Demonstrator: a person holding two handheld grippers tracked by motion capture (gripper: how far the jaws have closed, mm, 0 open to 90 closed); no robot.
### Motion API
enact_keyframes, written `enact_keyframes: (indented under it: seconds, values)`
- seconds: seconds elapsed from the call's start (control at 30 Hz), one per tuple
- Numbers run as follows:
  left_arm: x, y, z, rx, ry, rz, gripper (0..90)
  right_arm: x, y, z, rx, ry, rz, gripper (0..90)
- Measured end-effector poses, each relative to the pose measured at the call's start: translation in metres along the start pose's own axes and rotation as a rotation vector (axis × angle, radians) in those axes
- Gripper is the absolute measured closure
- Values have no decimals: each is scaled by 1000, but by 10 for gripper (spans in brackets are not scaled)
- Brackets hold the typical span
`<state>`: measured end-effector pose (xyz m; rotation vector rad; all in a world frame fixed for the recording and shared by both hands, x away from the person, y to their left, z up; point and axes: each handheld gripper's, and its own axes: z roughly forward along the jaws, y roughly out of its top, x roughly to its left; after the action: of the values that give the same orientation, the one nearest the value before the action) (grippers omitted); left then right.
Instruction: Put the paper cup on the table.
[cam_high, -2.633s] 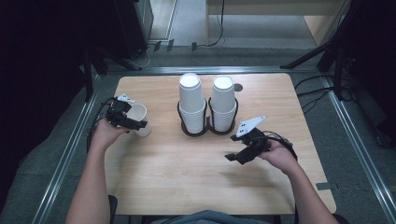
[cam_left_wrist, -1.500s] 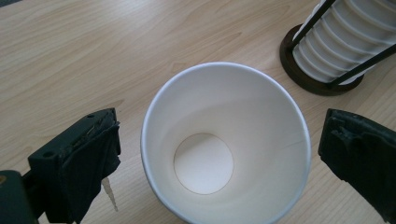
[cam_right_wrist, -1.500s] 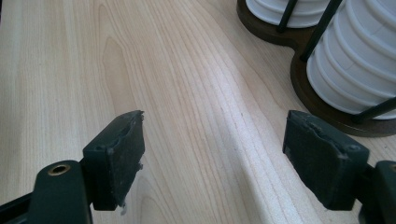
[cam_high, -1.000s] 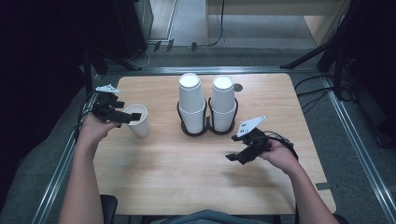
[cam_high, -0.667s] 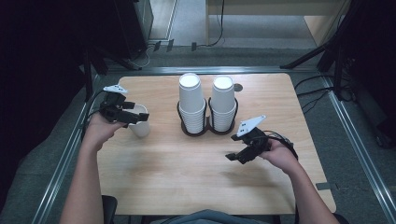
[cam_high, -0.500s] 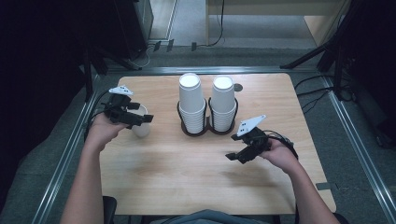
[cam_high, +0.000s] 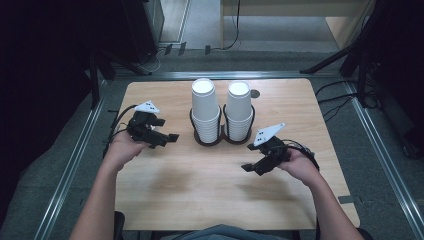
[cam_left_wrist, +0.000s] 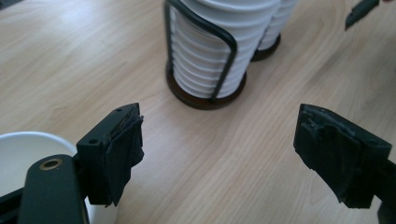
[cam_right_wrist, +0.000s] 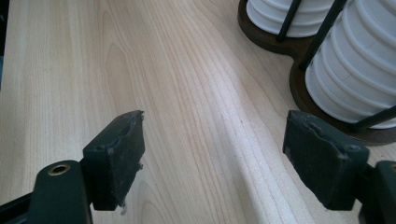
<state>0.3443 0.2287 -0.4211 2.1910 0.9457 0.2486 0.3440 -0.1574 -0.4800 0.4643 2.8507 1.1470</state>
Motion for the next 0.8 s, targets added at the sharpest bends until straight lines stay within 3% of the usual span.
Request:
enact_keyframes:
  seconds: [0.1,0.33,0.53,0.8]
  values:
    - [-8,-2,8,6,-18,15,157,0,0,0,1,4,1,213]
    - [-19,-5,24,2,-16,34,156,2,0,1,2,6,1,213]
    - [-29,-6,36,0,-12,75,156,2,0,1,3,2,-2,213]
    - [-44,-10,56,46,-38,128,152,3,0,3,8,2,5,213]
